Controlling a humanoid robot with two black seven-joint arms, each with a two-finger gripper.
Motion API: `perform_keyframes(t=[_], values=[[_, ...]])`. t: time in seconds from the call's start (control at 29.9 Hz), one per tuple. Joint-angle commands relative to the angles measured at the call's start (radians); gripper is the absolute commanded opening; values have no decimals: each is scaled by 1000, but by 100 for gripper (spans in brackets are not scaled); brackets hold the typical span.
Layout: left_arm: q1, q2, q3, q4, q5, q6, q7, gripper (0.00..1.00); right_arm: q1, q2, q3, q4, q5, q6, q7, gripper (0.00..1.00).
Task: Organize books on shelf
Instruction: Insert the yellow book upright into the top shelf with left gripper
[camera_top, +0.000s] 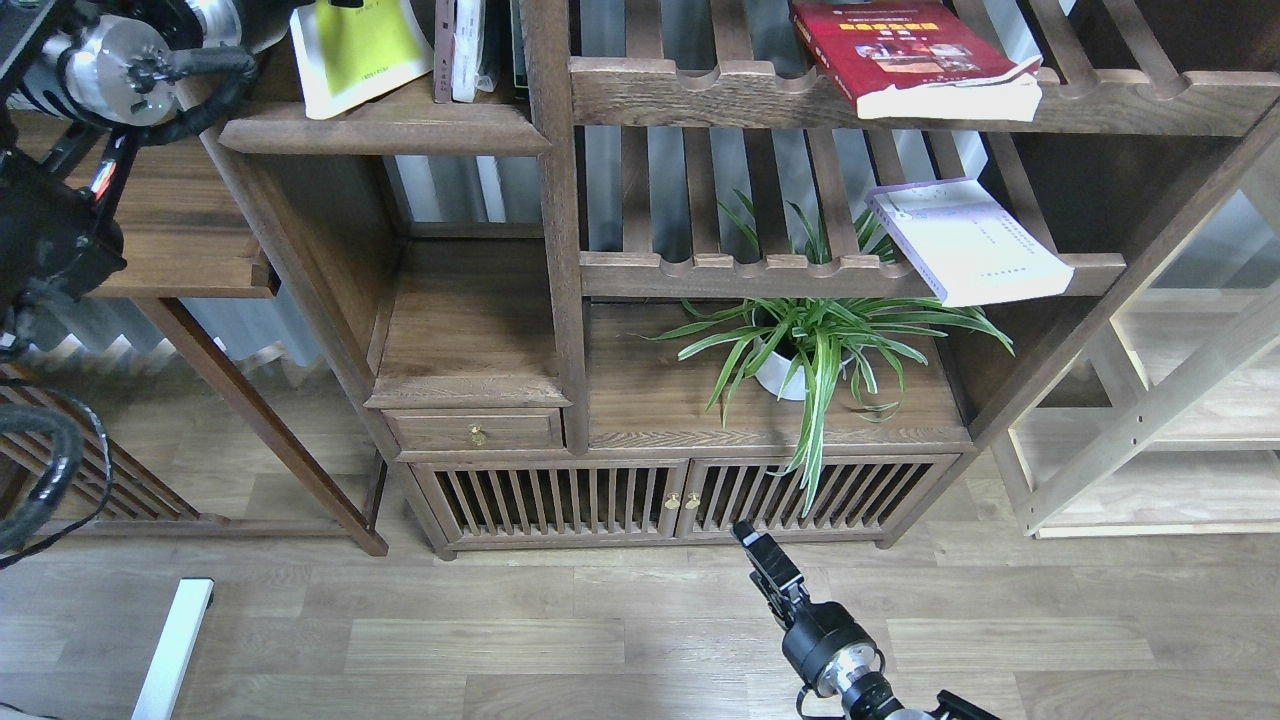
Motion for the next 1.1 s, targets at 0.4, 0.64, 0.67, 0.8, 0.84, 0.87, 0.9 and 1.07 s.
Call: perform_keyframes(t=[0.4, 0.64, 0.67, 0.8, 0.84, 0.87, 0.9, 1.07], values=[[-31, -76, 5, 19, -3, -4, 0, 19, -3, 0, 2, 1, 2, 0, 0, 99], [-52, -73, 6, 16, 1, -1, 0, 47, -6, 0, 0, 3, 6, 0, 0, 99], [-55, -73, 6, 16, 1, -1, 0, 48, -6, 0, 0, 3, 6, 0, 0, 99], [-63, -74, 6, 10, 1, -1, 0, 54, -6, 0, 0, 3, 6, 0, 0, 99], [-64, -76, 5, 9, 1, -1, 0, 54, -6, 0, 0, 3, 6, 0, 0, 99], [-64, -77, 5, 7, 1, -1, 0, 54, -6, 0, 0, 3, 6, 0, 0, 99], [-64, -77, 5, 4, 1, -1, 0, 54, -6, 0, 2, 3, 6, 0, 0, 99], [-70, -74, 3, -20, 1, 2, 0, 55, -13, 0, 2, 3, 6, 0, 0, 99]])
